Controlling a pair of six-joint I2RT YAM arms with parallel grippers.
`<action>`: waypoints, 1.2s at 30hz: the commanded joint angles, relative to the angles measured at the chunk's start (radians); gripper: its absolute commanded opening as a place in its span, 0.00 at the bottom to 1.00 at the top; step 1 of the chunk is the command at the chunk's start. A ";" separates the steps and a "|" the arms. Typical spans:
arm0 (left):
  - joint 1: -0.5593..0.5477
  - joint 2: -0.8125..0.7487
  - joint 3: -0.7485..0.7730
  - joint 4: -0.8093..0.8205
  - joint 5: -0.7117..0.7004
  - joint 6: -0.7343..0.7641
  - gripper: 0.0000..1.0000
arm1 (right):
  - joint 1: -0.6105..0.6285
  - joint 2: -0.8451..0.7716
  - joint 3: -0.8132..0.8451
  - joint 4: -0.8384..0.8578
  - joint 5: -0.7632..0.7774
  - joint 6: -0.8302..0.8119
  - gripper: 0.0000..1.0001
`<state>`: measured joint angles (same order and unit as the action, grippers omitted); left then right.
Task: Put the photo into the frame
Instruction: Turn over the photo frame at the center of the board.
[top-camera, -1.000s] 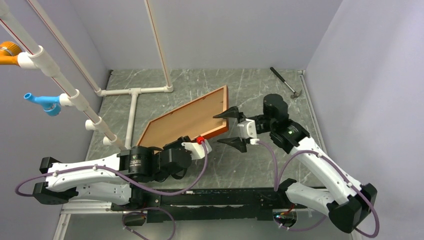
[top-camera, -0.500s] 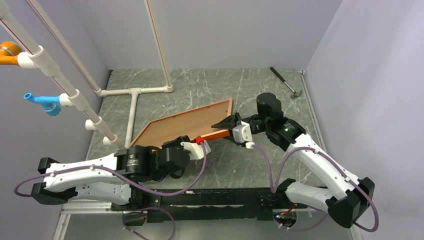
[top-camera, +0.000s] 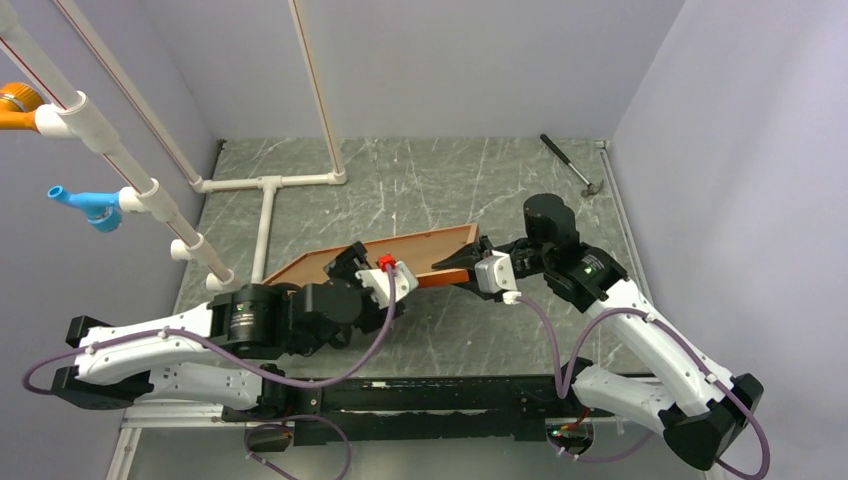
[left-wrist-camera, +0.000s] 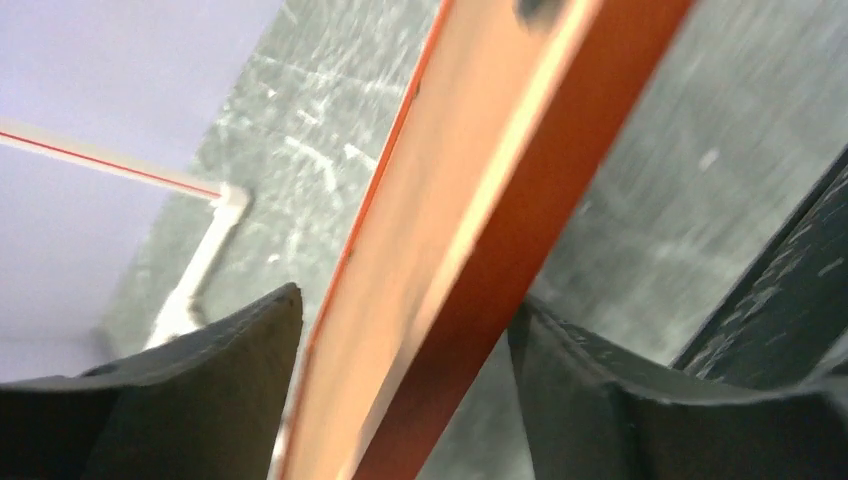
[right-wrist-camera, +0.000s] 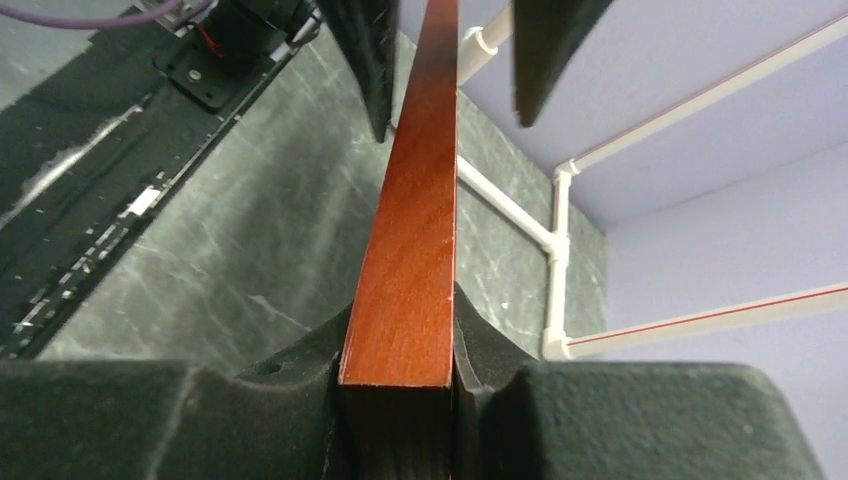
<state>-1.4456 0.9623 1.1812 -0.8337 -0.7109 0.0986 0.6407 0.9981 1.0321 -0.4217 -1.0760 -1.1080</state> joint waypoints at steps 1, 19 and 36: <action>0.001 -0.021 0.092 0.182 0.042 -0.111 0.88 | 0.005 -0.050 -0.022 0.033 -0.072 0.140 0.00; 0.001 -0.068 0.201 0.373 0.078 -0.145 0.98 | -0.043 -0.098 -0.052 0.304 -0.132 0.811 0.00; 0.106 -0.012 0.139 0.282 0.152 -0.392 0.97 | -0.350 0.033 -0.182 0.439 -0.044 1.430 0.00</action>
<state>-1.4128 0.9253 1.3544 -0.5293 -0.6399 -0.1520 0.3099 1.0580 0.9070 0.0174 -1.1809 0.1577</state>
